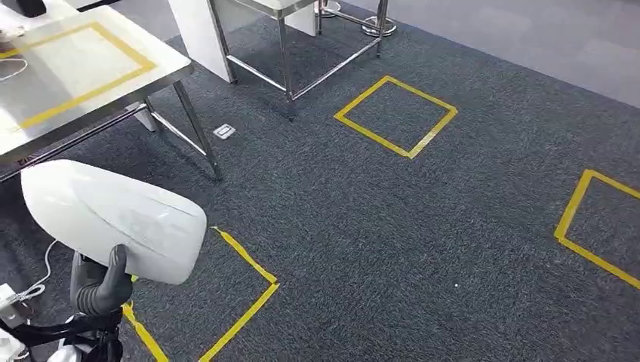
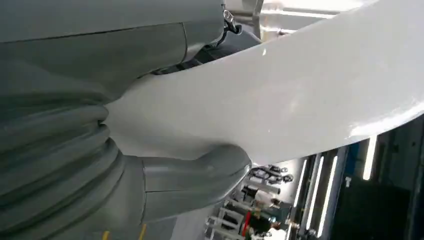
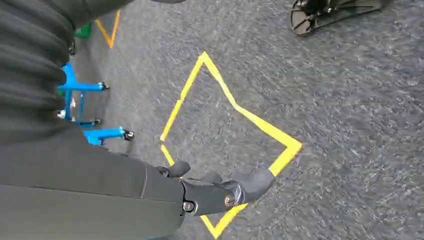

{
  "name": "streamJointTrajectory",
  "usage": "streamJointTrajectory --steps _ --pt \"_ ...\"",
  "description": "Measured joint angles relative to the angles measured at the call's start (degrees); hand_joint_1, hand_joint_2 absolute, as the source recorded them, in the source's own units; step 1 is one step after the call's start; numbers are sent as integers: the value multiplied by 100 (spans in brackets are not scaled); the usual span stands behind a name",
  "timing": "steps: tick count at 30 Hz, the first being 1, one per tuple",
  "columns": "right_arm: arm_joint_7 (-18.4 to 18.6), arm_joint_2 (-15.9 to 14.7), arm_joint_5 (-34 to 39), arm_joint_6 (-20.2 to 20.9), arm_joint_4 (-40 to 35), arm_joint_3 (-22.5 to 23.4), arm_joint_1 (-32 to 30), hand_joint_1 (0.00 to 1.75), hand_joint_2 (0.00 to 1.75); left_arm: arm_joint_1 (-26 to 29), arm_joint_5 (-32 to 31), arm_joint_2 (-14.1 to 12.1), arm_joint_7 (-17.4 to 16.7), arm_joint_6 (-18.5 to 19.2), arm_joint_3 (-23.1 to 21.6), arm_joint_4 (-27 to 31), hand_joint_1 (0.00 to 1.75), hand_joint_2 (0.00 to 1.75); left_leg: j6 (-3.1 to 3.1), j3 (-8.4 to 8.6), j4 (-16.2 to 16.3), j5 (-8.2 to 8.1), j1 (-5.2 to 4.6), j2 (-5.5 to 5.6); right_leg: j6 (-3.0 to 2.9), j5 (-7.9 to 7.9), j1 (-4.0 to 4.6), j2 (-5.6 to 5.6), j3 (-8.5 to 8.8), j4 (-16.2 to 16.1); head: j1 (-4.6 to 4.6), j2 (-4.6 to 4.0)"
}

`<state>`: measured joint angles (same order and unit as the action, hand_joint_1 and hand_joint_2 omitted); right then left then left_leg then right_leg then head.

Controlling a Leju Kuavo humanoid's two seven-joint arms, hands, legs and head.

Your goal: Take the parts from the cabinet and place them on the table.

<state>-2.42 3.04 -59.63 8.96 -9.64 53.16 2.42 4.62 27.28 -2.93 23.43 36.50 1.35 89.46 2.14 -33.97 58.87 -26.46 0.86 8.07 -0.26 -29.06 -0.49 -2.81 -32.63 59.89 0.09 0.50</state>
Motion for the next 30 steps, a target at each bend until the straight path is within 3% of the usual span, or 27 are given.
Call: streamJointTrajectory --steps 1,2,3,4,6,7,8,10,11,12,13,16,17,18,19,20,21,22,23,24,25,26,27,28,30 --pt "-18 2 -2 2 0 0 15 0 175 10 0 -15 6 -11 39 35 175 175 48 -35 -13 5 2 63 -51 23 -18 68 39 -39 0 0" --pt "-26 20 0 4 0 0 34 0 175 20 -15 -24 13 -35 81 75 175 175 58 -35 54 -21 8 -61 -99 55 -46 163 48 -83 -4 0" --pt "-42 17 11 2 0 2 48 0 175 -12 -37 -28 15 -81 120 119 175 175 75 -129 246 -173 -40 -436 -135 63 -40 203 56 -103 -55 0" --pt "-38 17 24 -4 0 11 49 0 175 -75 -103 -28 -7 -145 144 169 175 175 94 -333 656 -433 -41 -632 -156 60 -26 293 51 -104 -98 0" --pt "-5 17 74 -9 0 63 45 0 175 -102 -168 -20 -39 -201 157 243 175 175 119 -717 1494 -811 -25 -742 -184 41 -5 469 52 -100 -101 0" --pt "-5 17 87 -9 0 89 45 0 175 -97 -201 -18 -57 -212 171 258 175 175 130 -807 1702 -834 -24 -751 -189 35 -3 548 52 -95 -103 0" --pt "2 17 103 -7 0 101 49 0 175 -102 -210 -13 -66 -225 188 260 175 175 135 -765 1644 -731 -22 -759 -192 26 -3 620 56 -91 -103 0" --pt "4 33 133 -7 0 122 61 0 175 -155 -221 2 -85 -247 216 291 175 175 125 -366 898 -298 -22 -844 -175 3 -4 771 68 -72 -103 0" --pt "19 50 153 -9 0 138 66 0 175 -206 -252 11 -83 -247 221 298 175 175 95 -60 344 -78 -32 -1033 -149 -18 1 845 89 -62 -105 0" --pt "39 50 177 -9 0 149 65 0 175 -261 -284 18 -81 -247 223 298 175 175 28 65 46 -127 -76 -1372 -120 -42 33 908 112 -53 -114 0" --pt "68 66 190 -13 0 160 67 0 175 -294 -317 35 -85 -247 223 287 175 175 -50 103 33 -87 -85 -1316 -82 -66 59 965 117 -42 -103 0" --pt "196 87 236 -35 0 229 89 0 175 -339 -339 39 -79 -249 225 221 175 175 -132 8 26 -60 -98 -1072 -6 -61 65 1170 174 -84 -89 0" --pt "231 90 254 -50 0 243 99 0 175 -364 -345 48 -79 -249 223 200 175 175 -184 90 -32 -18 -33 -999 54 -102 42 1101 157 -56 -87 0" --pt "234 98 262 -55 0 251 105 0 175 -410 -356 68 -68 -247 223 186 175 175 -205 85 -44 -6 -26 -935 100 -205 11 668 103 100 -66 0" --pt "247 112 264 -59 0 256 106 0 175 -471 -380 79 -77 -252 223 162 175 175 -236 66 -41 13 -19 -878 115 -387 -2 444 -47 409 -44 0" --pt "268 114 267 -59 0 269 97 0 175 -523 -396 98 -81 -256 221 138 175 175 -251 48 -39 21 -17 -797 132 -635 -14 333 -300 917 -28 0" --pt "286 114 267 -59 0 278 84 0 175 -542 -400 120 -83 -260 221 125 175 175 -256 37 -36 23 -18 -713 144 -808 -14 312 -535 1382 -24 0" --pt "288 114 260 -59 0 278 71 0 175 -550 -413 131 -92 -289 221 107 175 175 -255 28 -23 24 -19 -627 151 -853 -11 309 -704 1677 -20 0" --pt "288 114 251 -57 0 278 63 0 175 -552 -420 133 -107 -315 221 92 175 175 -254 26 -9 24 -18 -543 150 -755 -16 307 -731 1678 -13 0" --pt "286 114 249 -57 0 278 65 0 175 -555 -420 140 -109 -322 221 79 175 175 -251 26 6 23 -12 -464 141 -547 -24 297 -637 1432 -11 0" --pt "275 112 243 -55 0 278 74 0 175 -567 -420 142 -112 -326 221 77 175 175 -233 27 23 16 -6 -375 132 -262 -36 263 -432 962 -7 0" --pt "257 111 238 -55 0 278 80 0 175 -585 -420 147 -112 -328 221 79 175 175 -208 27 43 8 4 -300 130 8 -56 139 -173 405 -4 0" --pt "236 111 236 -55 0 278 81 0 175 -602 -420 157 -109 -330 221 79 175 175 -169 13 61 1 14 -238 118 2 -88 -139 -10 55 0 0" --pt "214 111 236 -50 0 278 84 0 175 -619 -420 162 -114 -339 221 79 175 175 -109 -23 88 -5 -15 -151 116 -16 -51 -130 -5 6 2 0" --pt "216 111 236 -46 0 278 95 0 175 -637 -420 164 -114 -354 221 81 175 175 -29 -48 37 42 11 -57 56 -7 -24 -5 -14 15 -2 0"
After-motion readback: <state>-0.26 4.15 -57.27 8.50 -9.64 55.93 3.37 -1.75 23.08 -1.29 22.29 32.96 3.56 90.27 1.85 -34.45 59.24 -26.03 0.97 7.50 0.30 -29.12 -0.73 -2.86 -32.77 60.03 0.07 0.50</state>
